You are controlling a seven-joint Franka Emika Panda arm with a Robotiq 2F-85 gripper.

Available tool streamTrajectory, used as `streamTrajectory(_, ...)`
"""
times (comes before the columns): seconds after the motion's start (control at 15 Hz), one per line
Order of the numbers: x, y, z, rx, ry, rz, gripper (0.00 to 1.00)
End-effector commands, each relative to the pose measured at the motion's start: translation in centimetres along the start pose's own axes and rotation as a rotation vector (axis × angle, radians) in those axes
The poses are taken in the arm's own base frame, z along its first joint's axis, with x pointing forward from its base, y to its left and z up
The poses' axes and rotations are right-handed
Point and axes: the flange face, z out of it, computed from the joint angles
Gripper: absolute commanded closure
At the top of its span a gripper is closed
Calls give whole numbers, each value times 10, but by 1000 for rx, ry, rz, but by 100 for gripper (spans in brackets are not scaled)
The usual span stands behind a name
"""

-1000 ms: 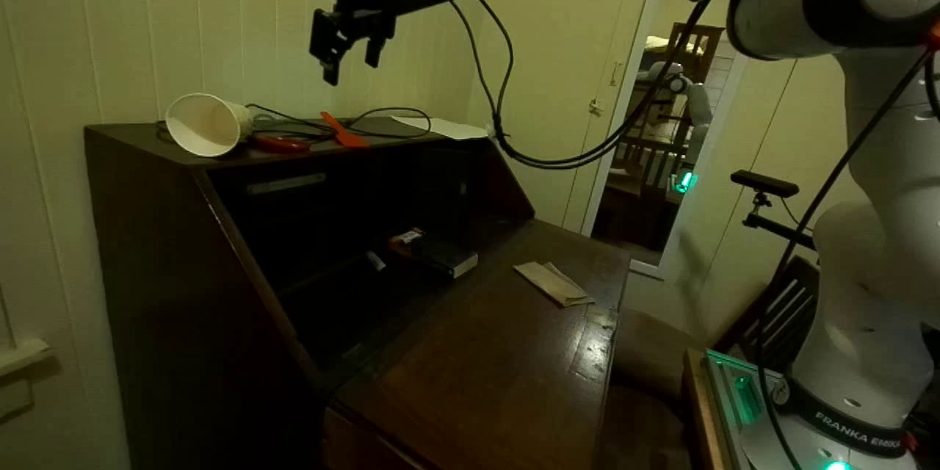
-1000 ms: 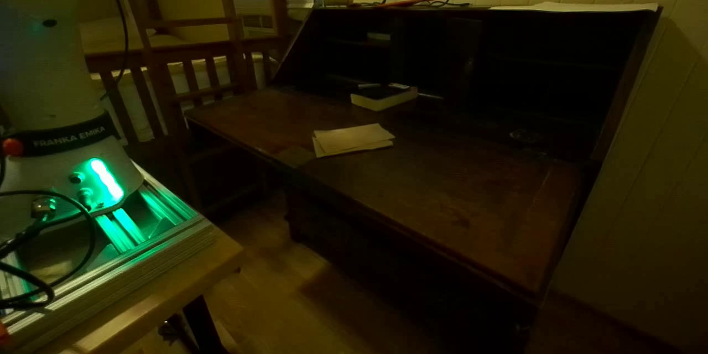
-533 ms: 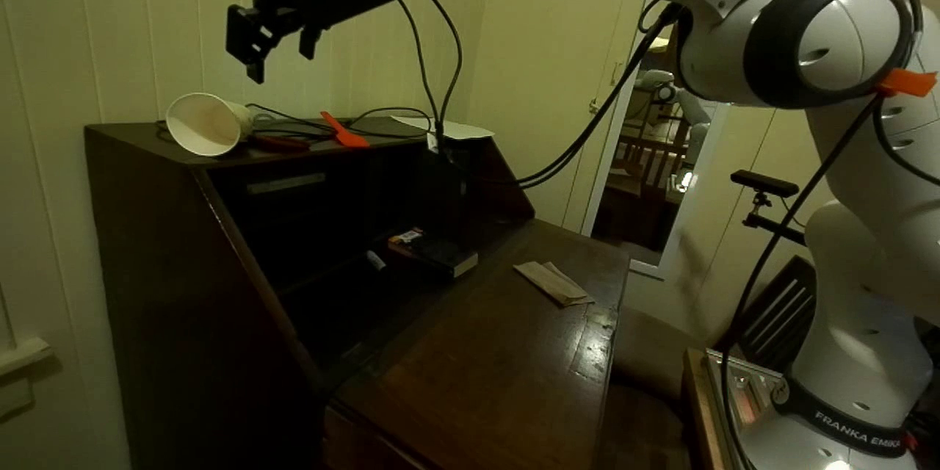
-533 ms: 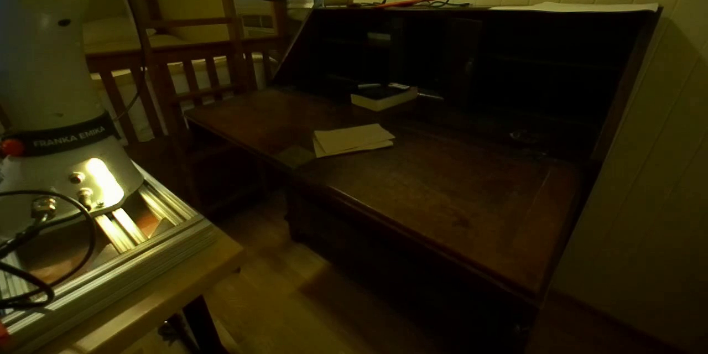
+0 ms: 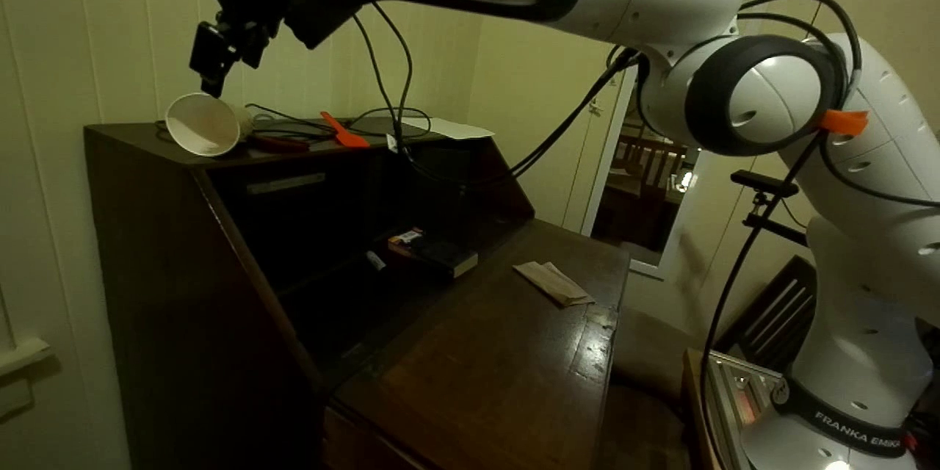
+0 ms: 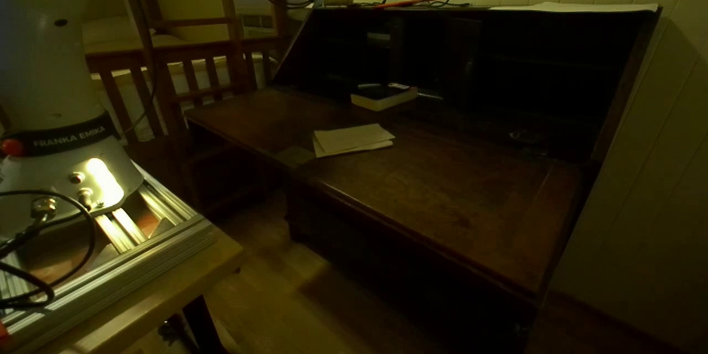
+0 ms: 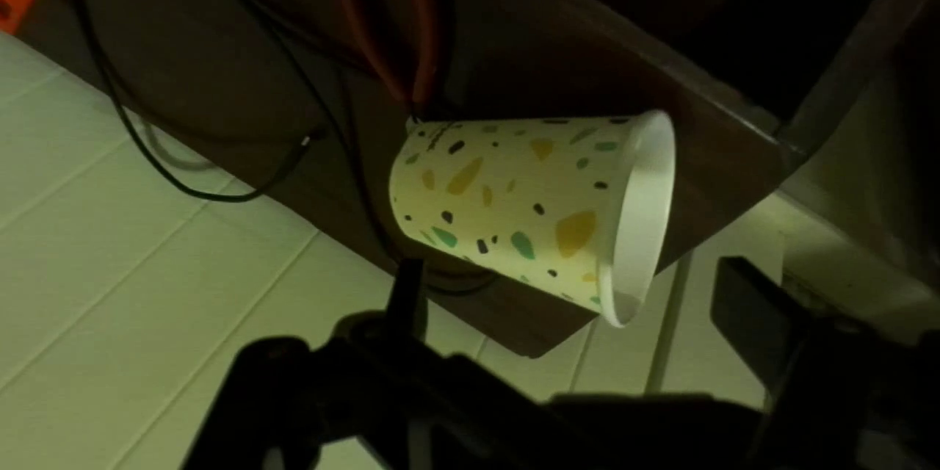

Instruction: Pick up the cup from the top of the cabinet and put it on the cabinet

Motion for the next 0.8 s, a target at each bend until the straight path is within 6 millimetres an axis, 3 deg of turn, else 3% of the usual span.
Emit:
streamTrajectory(0.0,-1,-7,19,58,9,-151,0)
streamTrajectory(0.6,-6,-13,49,-145,-29,-360,1)
streamTrajectory(0.67,-6,-12,51,-168,-27,-366,21)
streamTrajectory(0.73,-5,-12,53,-201,-24,-372,26)
